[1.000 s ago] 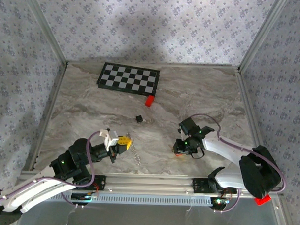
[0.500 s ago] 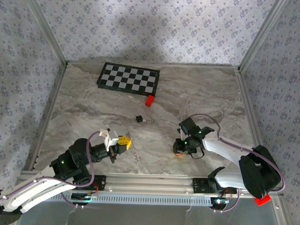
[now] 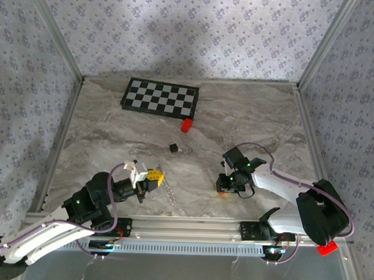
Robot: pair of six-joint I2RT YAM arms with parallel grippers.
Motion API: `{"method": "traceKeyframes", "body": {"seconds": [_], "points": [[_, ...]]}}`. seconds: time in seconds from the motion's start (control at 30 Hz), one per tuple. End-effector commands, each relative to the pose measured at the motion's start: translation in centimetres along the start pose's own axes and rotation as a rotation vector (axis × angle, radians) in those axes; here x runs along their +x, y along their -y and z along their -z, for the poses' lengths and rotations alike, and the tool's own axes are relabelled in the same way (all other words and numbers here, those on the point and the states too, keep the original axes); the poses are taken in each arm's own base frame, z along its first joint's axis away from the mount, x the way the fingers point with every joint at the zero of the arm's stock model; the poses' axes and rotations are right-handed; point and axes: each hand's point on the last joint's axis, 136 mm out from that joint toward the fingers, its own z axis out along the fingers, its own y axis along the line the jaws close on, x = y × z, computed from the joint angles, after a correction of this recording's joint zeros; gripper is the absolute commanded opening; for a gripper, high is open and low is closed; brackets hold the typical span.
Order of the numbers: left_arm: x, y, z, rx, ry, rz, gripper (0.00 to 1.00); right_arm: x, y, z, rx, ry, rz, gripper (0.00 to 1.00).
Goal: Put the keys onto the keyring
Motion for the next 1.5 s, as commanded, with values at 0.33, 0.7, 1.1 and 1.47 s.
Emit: {"method": "traceKeyframes", "body": {"seconds": [0.33,0.7,1.1,1.47], "points": [[-2.7,0.7,0.5,0.025,0.087,-0.002,0.0,0.7,-0.7,0.0,-0.001,-0.031,0.04,0.2],[-2.7,0.6,0.6,0.022,0.091,-0.002,0.0,0.4,-0.9,-0.3,-0.002,-0.03,0.043,0.17],[-2.7,0.6,0.6,0.022,0.089,0.0,0.0,0.0,-1.2,-0.1,-0.004,-0.016,0.047,0.14],[-2.3,0.5,0.5,0.019,0.081,0.002,0.0,-0.1,-1.8,-0.3,-0.016,-0.013,0.057,0.12]]}}
